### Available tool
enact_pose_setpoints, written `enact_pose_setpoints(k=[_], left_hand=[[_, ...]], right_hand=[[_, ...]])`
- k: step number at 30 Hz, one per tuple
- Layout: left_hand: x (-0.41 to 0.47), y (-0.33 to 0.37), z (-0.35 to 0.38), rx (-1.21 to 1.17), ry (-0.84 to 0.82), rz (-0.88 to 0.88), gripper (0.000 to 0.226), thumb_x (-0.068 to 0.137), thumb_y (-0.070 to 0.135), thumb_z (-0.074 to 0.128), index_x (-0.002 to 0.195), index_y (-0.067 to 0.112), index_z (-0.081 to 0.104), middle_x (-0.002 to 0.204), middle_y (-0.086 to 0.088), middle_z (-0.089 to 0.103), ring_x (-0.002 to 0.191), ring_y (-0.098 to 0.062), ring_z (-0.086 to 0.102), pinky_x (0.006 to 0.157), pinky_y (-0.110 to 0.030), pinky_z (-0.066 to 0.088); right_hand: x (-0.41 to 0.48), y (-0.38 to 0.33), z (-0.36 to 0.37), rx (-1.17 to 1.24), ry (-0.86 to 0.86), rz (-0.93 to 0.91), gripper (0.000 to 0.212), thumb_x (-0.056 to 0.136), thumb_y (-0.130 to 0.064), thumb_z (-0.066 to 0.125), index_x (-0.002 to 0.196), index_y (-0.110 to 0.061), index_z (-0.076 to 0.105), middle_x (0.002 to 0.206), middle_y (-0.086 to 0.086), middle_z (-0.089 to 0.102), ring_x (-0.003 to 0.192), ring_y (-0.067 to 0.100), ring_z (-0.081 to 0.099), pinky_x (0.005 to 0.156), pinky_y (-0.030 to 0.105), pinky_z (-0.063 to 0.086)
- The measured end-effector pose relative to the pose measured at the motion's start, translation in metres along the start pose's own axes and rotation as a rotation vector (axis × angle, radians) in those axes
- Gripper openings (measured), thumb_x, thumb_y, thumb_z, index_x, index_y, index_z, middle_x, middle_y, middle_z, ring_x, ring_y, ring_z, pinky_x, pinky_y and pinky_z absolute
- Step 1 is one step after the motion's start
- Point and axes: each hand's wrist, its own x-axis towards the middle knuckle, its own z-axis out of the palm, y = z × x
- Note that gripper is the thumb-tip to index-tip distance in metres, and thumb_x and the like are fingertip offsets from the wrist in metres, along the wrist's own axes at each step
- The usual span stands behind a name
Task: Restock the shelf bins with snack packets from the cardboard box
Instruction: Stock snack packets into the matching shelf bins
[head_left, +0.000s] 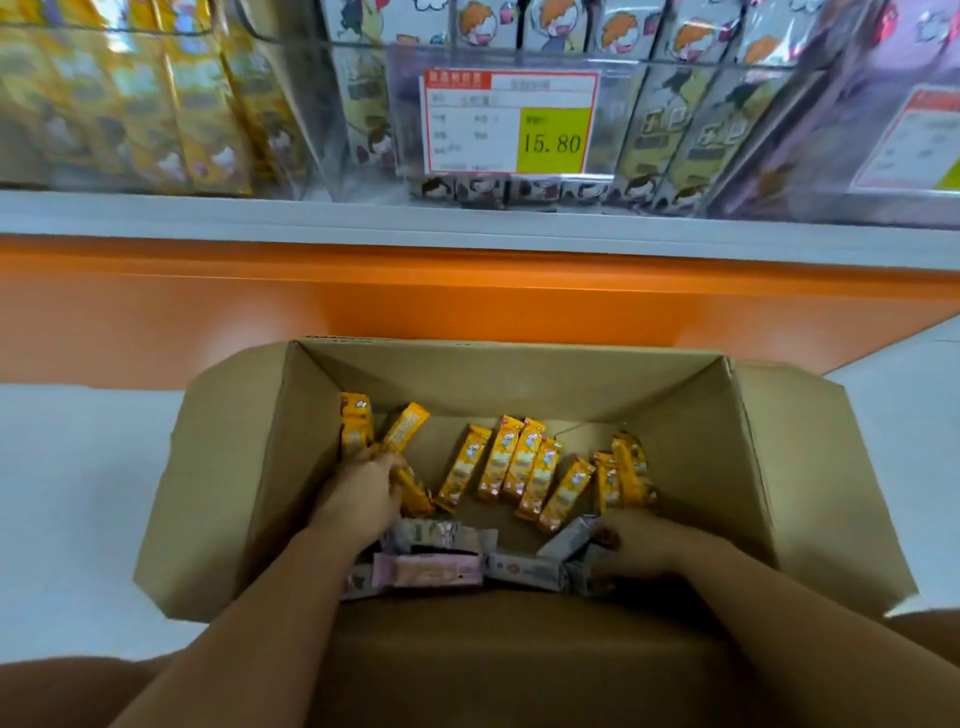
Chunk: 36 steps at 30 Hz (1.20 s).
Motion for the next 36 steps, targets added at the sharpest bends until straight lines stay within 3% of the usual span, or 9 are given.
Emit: enact_pose_setpoints(k=[5, 10, 16, 20, 23, 25, 27, 31, 36], left_hand=[[0.000, 0.006, 0.001, 0.074, -0.041, 0.016, 0.036, 0.095, 0.027, 0.052, 0.131, 0.029, 0.050, 0.132, -0.001, 0.046, 0.113, -0.018, 0.050, 0.092, -0.033, 0.046], [-0.006, 0.007, -0.001, 0.360, -0.125, 0.100, 0.041, 0.093, 0.037, 0.053, 0.133, 0.039, 0.047, 0.146, 0.004, 0.031, 0.133, -0.023, 0.028, 0.104, -0.039, 0.031], [-0.011, 0.012, 0.006, 0.589, -0.244, 0.115, 0.040, 0.088, 0.042, 0.058, 0.128, 0.037, 0.056, 0.150, -0.004, 0.015, 0.138, -0.032, 0.012, 0.111, -0.048, 0.019], [-0.008, 0.019, 0.017, 0.651, -0.253, 0.133, 0.041, 0.089, 0.040, 0.058, 0.130, 0.036, 0.055, 0.153, -0.004, 0.015, 0.140, -0.035, 0.005, 0.113, -0.057, 0.009], [-0.005, 0.027, 0.017, 0.618, -0.197, 0.152, 0.039, 0.092, 0.036, 0.055, 0.130, 0.042, 0.051, 0.148, 0.000, 0.029, 0.136, -0.031, 0.015, 0.108, -0.053, 0.015], [0.000, 0.033, 0.014, 0.445, -0.087, 0.184, 0.036, 0.094, 0.034, 0.051, 0.129, 0.040, 0.050, 0.140, 0.004, 0.041, 0.132, -0.024, 0.030, 0.105, -0.045, 0.025], [0.002, 0.044, 0.008, 0.005, -0.020, 0.165, 0.030, 0.098, 0.033, 0.047, 0.127, 0.032, 0.054, 0.131, 0.004, 0.054, 0.118, -0.019, 0.050, 0.100, -0.038, 0.038], [-0.007, 0.076, -0.008, -0.906, -0.316, -0.049, 0.025, 0.099, 0.044, 0.042, 0.110, 0.027, 0.055, 0.110, 0.001, 0.064, 0.092, -0.017, 0.068, 0.080, -0.031, 0.055], [-0.010, 0.082, -0.015, -1.153, -0.330, -0.046, 0.020, 0.094, 0.027, 0.057, 0.114, 0.024, 0.059, 0.103, -0.006, 0.070, 0.092, -0.018, 0.069, 0.068, -0.024, 0.055]], right_hand=[[0.004, -0.008, 0.012, 0.014, -0.070, 0.029, 0.050, 0.083, -0.032, 0.070, 0.129, -0.025, 0.051, 0.127, -0.005, 0.052, 0.104, 0.009, 0.052, 0.083, 0.019, 0.043], [0.007, -0.014, 0.020, -0.098, -0.079, 0.009, 0.034, 0.086, -0.029, 0.063, 0.119, -0.019, 0.063, 0.117, 0.001, 0.059, 0.101, 0.014, 0.058, 0.079, 0.025, 0.050], [0.000, -0.032, 0.001, 0.089, -0.022, -0.111, 0.034, 0.092, -0.027, 0.056, 0.124, -0.015, 0.060, 0.123, 0.001, 0.057, 0.105, 0.011, 0.054, 0.087, 0.024, 0.045], [-0.005, -0.041, -0.013, 0.153, 0.108, -0.197, 0.028, 0.086, -0.027, 0.061, 0.113, -0.022, 0.064, 0.107, -0.006, 0.056, 0.101, 0.009, 0.053, 0.083, 0.023, 0.046], [-0.011, -0.045, -0.018, 0.145, 0.268, -0.216, 0.033, 0.079, -0.025, 0.068, 0.112, -0.028, 0.062, 0.108, -0.009, 0.051, 0.100, 0.009, 0.052, 0.072, 0.017, 0.045], [-0.016, -0.049, -0.020, 0.135, 0.365, -0.242, 0.039, 0.075, -0.024, 0.071, 0.112, -0.031, 0.060, 0.112, -0.008, 0.049, 0.101, 0.011, 0.053, 0.077, 0.024, 0.050], [-0.021, -0.055, -0.021, 0.136, 0.463, -0.302, 0.044, 0.073, -0.021, 0.071, 0.114, -0.029, 0.057, 0.116, -0.007, 0.047, 0.102, 0.012, 0.054, 0.081, 0.027, 0.050], [-0.030, -0.068, -0.019, 0.107, 0.630, -0.470, 0.050, 0.074, -0.020, 0.070, 0.119, -0.026, 0.049, 0.124, -0.012, 0.038, 0.110, 0.009, 0.051, 0.086, 0.026, 0.050], [-0.039, -0.074, -0.020, 0.061, 0.647, -0.561, 0.060, 0.076, -0.030, 0.074, 0.126, -0.030, 0.041, 0.132, -0.017, 0.032, 0.115, 0.001, 0.044, 0.092, 0.021, 0.047]])
